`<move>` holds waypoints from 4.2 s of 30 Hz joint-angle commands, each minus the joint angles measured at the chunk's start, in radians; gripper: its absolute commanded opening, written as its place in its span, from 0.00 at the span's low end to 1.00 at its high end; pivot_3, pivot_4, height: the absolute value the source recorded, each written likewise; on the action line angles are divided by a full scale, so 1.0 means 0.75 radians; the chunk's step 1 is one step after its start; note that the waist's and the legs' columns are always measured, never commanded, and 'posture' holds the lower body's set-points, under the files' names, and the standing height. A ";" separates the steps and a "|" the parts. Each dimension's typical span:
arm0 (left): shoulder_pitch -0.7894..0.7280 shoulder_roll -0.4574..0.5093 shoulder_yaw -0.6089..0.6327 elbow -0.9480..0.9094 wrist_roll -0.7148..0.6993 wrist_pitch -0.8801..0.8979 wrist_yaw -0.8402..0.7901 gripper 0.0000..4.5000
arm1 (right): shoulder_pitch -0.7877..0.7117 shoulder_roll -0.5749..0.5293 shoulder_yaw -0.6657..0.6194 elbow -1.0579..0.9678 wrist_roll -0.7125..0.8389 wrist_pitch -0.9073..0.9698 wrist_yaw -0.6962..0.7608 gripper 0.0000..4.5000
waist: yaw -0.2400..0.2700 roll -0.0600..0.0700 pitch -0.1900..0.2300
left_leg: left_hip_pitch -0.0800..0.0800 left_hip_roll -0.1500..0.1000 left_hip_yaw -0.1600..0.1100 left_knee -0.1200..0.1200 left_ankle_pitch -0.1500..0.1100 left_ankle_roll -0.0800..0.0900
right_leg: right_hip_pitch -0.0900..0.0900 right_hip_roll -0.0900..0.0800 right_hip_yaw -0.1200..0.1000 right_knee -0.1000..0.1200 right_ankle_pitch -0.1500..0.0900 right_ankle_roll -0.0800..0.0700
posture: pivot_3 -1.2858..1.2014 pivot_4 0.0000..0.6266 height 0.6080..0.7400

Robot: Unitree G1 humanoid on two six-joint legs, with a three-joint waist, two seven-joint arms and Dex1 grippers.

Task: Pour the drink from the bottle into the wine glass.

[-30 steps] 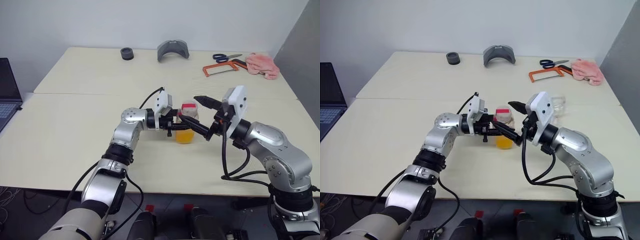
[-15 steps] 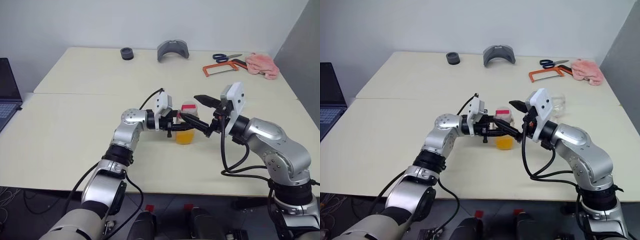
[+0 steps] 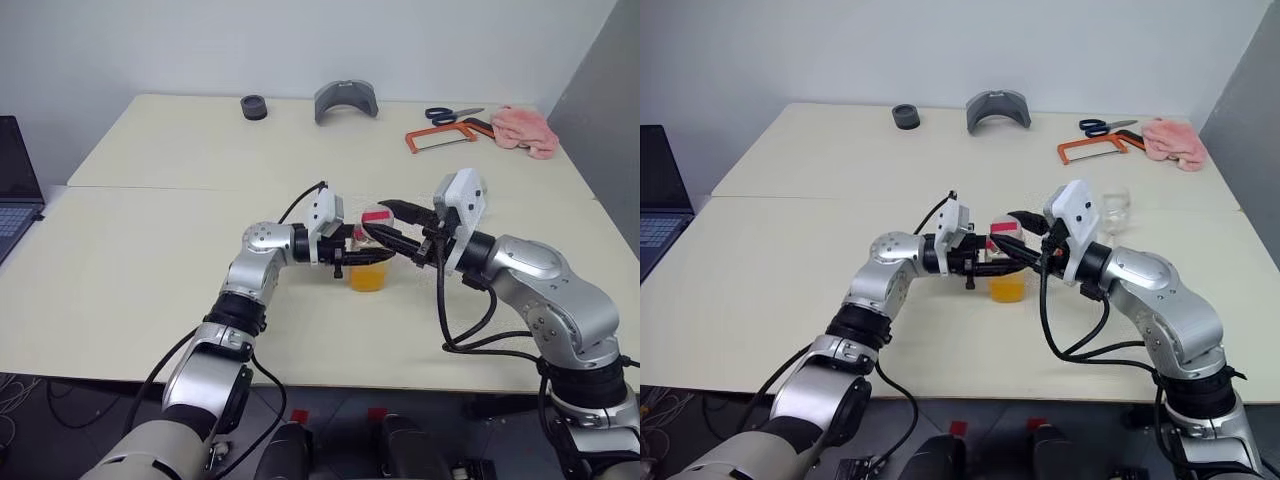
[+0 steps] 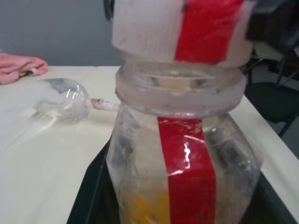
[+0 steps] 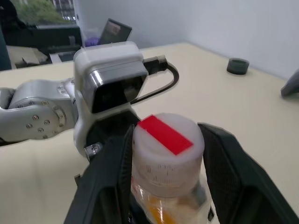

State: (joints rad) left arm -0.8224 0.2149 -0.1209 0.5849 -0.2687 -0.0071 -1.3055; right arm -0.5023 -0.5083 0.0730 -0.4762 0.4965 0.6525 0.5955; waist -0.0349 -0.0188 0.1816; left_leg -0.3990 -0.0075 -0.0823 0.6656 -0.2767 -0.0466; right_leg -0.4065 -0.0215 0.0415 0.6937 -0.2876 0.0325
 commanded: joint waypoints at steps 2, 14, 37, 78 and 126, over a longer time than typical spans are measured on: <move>-0.007 -0.001 0.016 -0.084 -0.028 -0.016 0.002 0.37 | -0.004 0.003 -0.017 -0.057 -0.045 -0.123 0.017 0.39 | 0.000 0.000 0.000 | 0.000 0.000 0.000 0.000 0.000 0.000 | 0.000 0.000 0.000 0.000 0.000 0.000 | 0.52 0.24 1.00; 0.009 0.003 0.044 -0.099 -0.030 -0.019 0.069 0.37 | 0.199 0.027 -0.471 -0.120 0.287 0.054 -0.172 0.38 | 0.004 0.000 0.000 | 0.000 0.001 -0.001 0.000 0.000 0.000 | 0.000 -0.001 0.000 0.000 0.000 0.000 | 0.52 0.24 1.00; -0.037 0.143 0.265 0.043 0.068 -0.183 0.608 0.37 | 0.981 -0.264 -0.493 0.117 -0.225 -0.339 0.078 1.00 | 0.003 0.001 -0.001 | 0.006 -0.001 0.004 0.000 0.000 0.000 | 0.003 0.003 0.003 0.003 -0.001 0.000 | 0.52 0.24 1.00; -0.075 0.334 0.569 0.557 0.096 -0.312 1.217 0.92 | -0.306 0.438 0.350 0.408 -0.382 -0.099 -0.007 1.00 | -0.017 -0.007 -0.002 | -0.001 -0.001 -0.003 0.000 0.003 -0.006 | -0.006 -0.003 -0.001 0.006 0.000 0.000 | 0.52 0.24 1.00; 0.856 0.232 0.420 -0.523 0.079 -0.064 1.187 0.99 | 0.018 0.227 0.219 0.042 -0.277 0.148 -0.005 1.00 | -0.017 -0.007 -0.002 | 0.001 0.003 -0.004 -0.001 0.000 0.000 | -0.004 -0.005 0.000 0.005 0.000 -0.001 | 0.52 0.24 1.00</move>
State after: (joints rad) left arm -0.1831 0.3841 0.1990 0.2395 -0.1963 -0.0520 -0.3916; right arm -0.4857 -0.3357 0.2656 -0.3911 0.2672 0.7578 0.5897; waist -0.0473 -0.0240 0.1800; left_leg -0.3981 -0.0056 -0.0853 0.6646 -0.2765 -0.0469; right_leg -0.4091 -0.0249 0.0414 0.6972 -0.2875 0.0320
